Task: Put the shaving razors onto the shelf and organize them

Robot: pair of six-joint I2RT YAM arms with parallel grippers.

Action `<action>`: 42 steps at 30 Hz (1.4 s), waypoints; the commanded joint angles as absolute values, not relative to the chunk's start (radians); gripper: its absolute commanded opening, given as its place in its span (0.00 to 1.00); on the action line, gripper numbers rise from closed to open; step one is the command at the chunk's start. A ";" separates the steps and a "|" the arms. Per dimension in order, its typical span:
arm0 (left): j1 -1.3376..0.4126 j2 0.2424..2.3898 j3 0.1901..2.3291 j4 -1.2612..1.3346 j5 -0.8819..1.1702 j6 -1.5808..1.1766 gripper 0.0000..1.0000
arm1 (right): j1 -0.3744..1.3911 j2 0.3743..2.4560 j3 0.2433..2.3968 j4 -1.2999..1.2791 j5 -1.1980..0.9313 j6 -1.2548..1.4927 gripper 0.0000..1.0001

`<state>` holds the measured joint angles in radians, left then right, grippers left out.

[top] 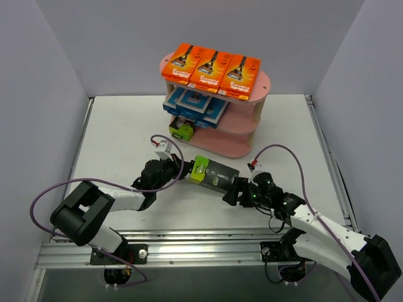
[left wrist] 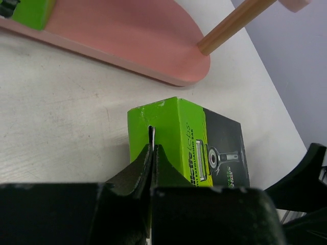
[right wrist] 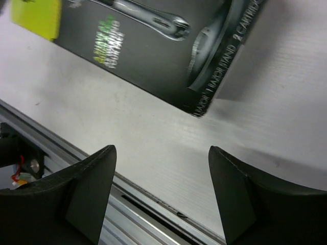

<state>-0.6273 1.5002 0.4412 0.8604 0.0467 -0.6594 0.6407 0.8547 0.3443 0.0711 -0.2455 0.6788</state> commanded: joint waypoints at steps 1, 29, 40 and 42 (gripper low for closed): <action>-0.626 1.453 0.445 1.064 0.044 -0.604 0.02 | 0.664 0.910 0.315 0.126 -0.150 0.738 0.68; -0.623 1.560 0.465 1.221 0.091 -0.591 0.02 | 0.474 1.301 0.298 0.589 -0.104 0.808 0.60; -0.623 1.608 0.500 1.255 0.149 -0.568 0.02 | 0.439 1.399 0.310 0.664 -0.132 0.785 0.60; -0.624 1.597 0.515 1.208 0.150 -0.563 0.02 | 0.434 1.420 0.313 0.681 -0.141 0.787 0.60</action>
<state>-0.6178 1.6184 0.4583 1.1591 0.0696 -0.5934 0.4519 1.3651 0.3119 0.6865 -0.1768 0.7971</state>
